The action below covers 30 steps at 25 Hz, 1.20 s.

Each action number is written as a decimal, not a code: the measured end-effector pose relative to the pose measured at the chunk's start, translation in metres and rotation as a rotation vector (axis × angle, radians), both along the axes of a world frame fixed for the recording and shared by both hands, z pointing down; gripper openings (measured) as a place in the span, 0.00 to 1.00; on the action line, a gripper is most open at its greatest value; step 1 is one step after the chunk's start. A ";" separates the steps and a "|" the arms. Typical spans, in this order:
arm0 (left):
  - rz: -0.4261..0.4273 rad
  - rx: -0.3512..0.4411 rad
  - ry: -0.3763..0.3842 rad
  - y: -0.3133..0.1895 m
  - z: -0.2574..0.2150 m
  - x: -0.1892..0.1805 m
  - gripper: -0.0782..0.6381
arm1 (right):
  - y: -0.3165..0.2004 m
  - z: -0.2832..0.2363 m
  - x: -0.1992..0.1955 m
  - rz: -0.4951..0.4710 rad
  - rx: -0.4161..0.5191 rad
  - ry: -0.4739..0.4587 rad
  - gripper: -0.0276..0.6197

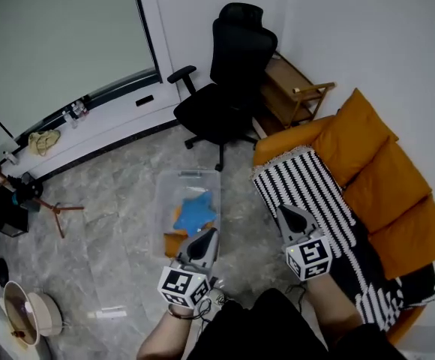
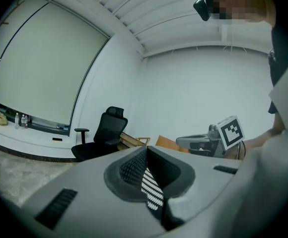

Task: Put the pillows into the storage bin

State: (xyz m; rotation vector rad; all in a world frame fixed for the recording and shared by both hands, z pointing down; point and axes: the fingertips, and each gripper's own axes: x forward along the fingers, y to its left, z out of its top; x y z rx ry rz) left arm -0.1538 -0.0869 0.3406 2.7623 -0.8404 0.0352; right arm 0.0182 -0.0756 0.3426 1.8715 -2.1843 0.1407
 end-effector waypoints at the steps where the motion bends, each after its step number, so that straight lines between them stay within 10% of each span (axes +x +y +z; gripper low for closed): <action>1: -0.001 0.005 -0.007 0.008 0.000 0.006 0.12 | 0.007 0.003 0.006 0.000 0.000 -0.008 0.05; 14: -0.124 0.026 -0.094 0.135 -0.010 0.068 0.12 | 0.124 0.026 0.075 -0.071 -0.027 -0.142 0.05; 30: -0.169 0.013 -0.108 0.211 0.001 -0.033 0.12 | 0.192 0.035 -0.026 -0.120 -0.054 -0.112 0.05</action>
